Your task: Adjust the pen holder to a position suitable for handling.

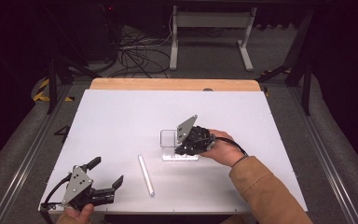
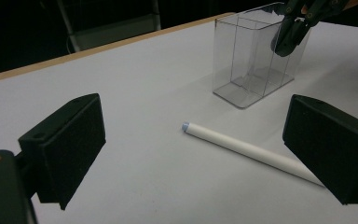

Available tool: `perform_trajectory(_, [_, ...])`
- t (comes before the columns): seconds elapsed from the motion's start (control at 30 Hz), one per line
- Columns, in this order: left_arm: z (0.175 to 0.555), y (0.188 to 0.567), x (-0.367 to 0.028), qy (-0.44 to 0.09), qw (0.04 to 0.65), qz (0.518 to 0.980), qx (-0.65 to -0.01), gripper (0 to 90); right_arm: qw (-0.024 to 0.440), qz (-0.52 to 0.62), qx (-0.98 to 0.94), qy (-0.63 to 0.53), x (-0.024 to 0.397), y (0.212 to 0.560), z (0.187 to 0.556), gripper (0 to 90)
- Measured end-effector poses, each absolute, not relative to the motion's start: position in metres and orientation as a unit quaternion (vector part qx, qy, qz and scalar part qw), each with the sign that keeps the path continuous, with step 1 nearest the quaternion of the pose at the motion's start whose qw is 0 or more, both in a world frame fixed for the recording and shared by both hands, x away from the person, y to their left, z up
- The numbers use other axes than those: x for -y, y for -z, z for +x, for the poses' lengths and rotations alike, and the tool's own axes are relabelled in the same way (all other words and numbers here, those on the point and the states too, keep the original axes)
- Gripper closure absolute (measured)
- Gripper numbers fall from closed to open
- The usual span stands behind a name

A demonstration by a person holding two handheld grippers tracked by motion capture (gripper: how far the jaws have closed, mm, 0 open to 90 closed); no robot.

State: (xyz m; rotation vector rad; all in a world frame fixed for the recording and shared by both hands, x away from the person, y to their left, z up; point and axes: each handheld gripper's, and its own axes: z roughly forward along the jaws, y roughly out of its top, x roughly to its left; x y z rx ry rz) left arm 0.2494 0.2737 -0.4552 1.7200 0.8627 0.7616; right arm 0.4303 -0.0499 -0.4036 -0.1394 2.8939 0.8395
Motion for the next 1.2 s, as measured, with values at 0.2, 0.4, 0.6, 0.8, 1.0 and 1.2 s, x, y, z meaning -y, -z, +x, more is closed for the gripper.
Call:
perform_trajectory(0.2, [0.250, 0.455, -0.274, -0.318, 0.509, 0.715, -0.359, 6.5, 0.070, -0.022, -0.954, -0.292, 0.052, 0.402, 0.429, 69.9])
perform_trajectory(0.4, [0.250, 0.455, -0.274, -0.318, 0.510, 0.713, -0.361, 6.5, 0.079, 0.016, -0.931, -0.355, 0.064, 0.389, 0.424, 51.5])
perform_trajectory(0.6, [0.251, 0.455, -0.275, -0.312, 0.517, 0.707, -0.368, 6.3, 0.103, 0.059, -0.891, -0.438, 0.085, 0.369, 0.415, 32.2])
perform_trajectory(0.8, [0.252, 0.454, -0.274, -0.312, 0.515, 0.707, -0.371, 6.3, 0.119, 0.085, -0.863, -0.483, 0.096, 0.360, 0.403, 19.3])
perform_trajectory(1.0, [0.251, 0.454, -0.276, -0.317, 0.516, 0.702, -0.375, 6.3, 0.135, 0.100, -0.849, -0.500, 0.094, 0.354, 0.393, 7.9])
perform_trajectory(1.2, [0.251, 0.453, -0.278, -0.317, 0.517, 0.699, -0.379, 6.3, 0.125, 0.116, -0.839, -0.517, 0.084, 0.357, 0.382, 2.1])
